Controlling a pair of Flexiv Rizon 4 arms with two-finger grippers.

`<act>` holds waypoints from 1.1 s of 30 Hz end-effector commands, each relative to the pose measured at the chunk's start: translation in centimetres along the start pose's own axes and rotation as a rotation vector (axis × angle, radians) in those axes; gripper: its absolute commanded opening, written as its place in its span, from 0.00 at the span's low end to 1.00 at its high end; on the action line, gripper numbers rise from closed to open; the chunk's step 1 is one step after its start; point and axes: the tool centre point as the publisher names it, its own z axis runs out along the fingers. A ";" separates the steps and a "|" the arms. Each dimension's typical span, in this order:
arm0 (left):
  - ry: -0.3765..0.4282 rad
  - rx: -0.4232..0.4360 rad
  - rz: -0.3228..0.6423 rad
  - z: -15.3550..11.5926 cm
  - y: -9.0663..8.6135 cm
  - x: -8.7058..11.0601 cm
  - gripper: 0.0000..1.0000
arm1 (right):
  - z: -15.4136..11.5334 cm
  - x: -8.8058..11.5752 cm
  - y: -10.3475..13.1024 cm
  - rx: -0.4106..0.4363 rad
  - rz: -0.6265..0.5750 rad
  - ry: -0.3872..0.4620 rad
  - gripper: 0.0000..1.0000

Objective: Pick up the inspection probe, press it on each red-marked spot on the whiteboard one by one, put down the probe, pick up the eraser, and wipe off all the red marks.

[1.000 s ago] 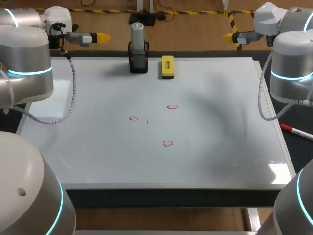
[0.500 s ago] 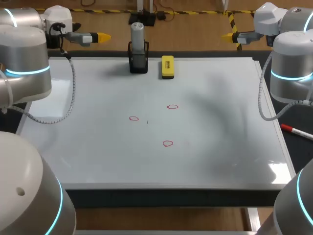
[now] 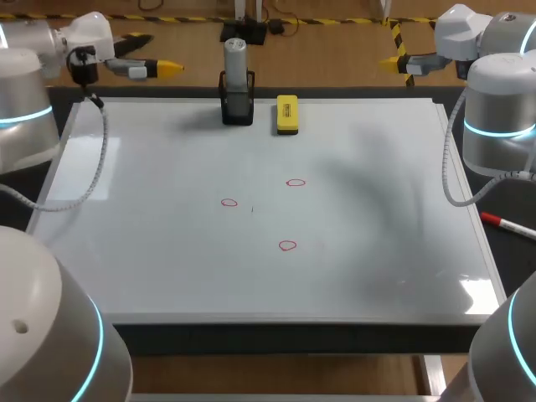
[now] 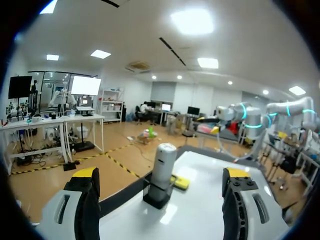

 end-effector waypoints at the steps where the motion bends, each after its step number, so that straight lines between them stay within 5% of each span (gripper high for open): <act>1: 0.192 0.031 0.004 1.1 0.7 -1.2 1.00 | 0.0 0.0 0.0 0.001 0.000 0.001 1.00; 16: 0.393 0.025 0.055 5.6 1.7 -2.0 1.00 | 0.0 0.0 0.0 0.001 0.000 0.001 1.00; 33: 0.454 0.081 0.062 10.0 2.3 -2.2 1.00 | 0.0 0.0 0.0 0.001 0.000 0.001 1.00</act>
